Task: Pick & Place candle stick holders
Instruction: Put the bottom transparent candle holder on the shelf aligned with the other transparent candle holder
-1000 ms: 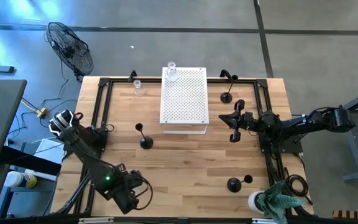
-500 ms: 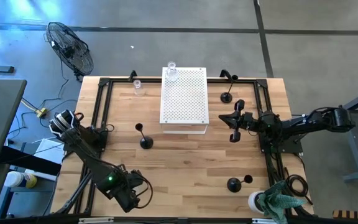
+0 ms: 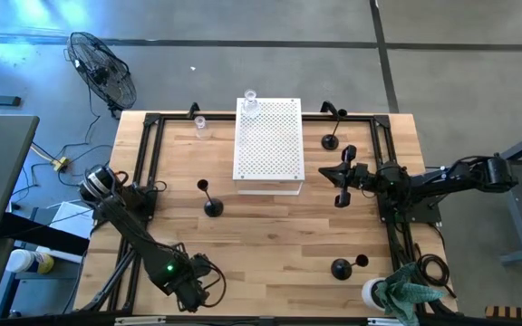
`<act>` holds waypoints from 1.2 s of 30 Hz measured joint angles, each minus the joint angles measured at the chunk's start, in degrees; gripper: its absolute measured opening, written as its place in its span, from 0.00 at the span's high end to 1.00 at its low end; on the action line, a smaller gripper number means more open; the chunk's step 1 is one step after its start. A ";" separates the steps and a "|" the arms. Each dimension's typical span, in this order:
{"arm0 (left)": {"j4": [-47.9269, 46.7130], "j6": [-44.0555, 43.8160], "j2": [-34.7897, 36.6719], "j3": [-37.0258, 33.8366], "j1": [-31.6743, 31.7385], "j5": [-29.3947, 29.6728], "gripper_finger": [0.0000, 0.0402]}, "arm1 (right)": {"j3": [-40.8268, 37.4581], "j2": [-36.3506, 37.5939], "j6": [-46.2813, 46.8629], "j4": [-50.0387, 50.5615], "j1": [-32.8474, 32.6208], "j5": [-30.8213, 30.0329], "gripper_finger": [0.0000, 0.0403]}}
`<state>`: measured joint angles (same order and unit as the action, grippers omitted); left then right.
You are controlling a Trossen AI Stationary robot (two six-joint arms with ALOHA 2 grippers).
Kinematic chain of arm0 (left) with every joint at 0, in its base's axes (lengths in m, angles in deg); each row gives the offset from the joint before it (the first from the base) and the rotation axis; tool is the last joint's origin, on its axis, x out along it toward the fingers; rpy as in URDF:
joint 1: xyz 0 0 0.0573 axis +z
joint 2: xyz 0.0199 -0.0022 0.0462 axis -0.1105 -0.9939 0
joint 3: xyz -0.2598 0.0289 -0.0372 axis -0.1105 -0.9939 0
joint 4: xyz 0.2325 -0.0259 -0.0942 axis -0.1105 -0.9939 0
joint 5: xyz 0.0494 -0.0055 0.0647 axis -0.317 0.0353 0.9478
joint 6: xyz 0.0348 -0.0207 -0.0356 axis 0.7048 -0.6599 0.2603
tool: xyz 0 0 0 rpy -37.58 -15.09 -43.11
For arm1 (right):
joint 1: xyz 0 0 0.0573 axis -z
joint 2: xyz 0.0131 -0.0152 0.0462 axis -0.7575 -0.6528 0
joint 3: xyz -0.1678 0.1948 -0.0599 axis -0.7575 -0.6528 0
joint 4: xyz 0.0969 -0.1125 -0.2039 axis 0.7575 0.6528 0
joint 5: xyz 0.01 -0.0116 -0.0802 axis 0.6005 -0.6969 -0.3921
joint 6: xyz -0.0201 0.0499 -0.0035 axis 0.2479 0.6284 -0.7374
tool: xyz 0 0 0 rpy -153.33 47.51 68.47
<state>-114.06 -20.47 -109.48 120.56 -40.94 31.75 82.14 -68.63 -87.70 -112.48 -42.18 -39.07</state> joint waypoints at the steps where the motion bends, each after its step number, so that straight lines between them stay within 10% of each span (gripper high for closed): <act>1: 0.00 -0.08 0.00 0.00 0.00 0.00 0.36 | 0.00 0.00 0.00 0.00 0.00 -0.02 1.00; 12: -0.08 0.48 -0.01 0.00 0.02 -0.15 0.59 | 0.00 0.00 -0.02 0.00 0.00 0.00 1.00; 25: 0.13 0.89 -0.02 0.28 1.44 -0.63 0.38 | 0.00 0.00 0.00 0.00 0.02 -0.02 1.00; 36: -0.37 2.10 -0.02 0.31 1.53 -0.71 0.47 | 0.00 0.00 -0.10 0.00 0.02 -0.02 1.00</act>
<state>-114.43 -18.37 -109.50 120.87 -39.41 31.04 82.14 -68.63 -87.81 -112.48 -42.16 -39.10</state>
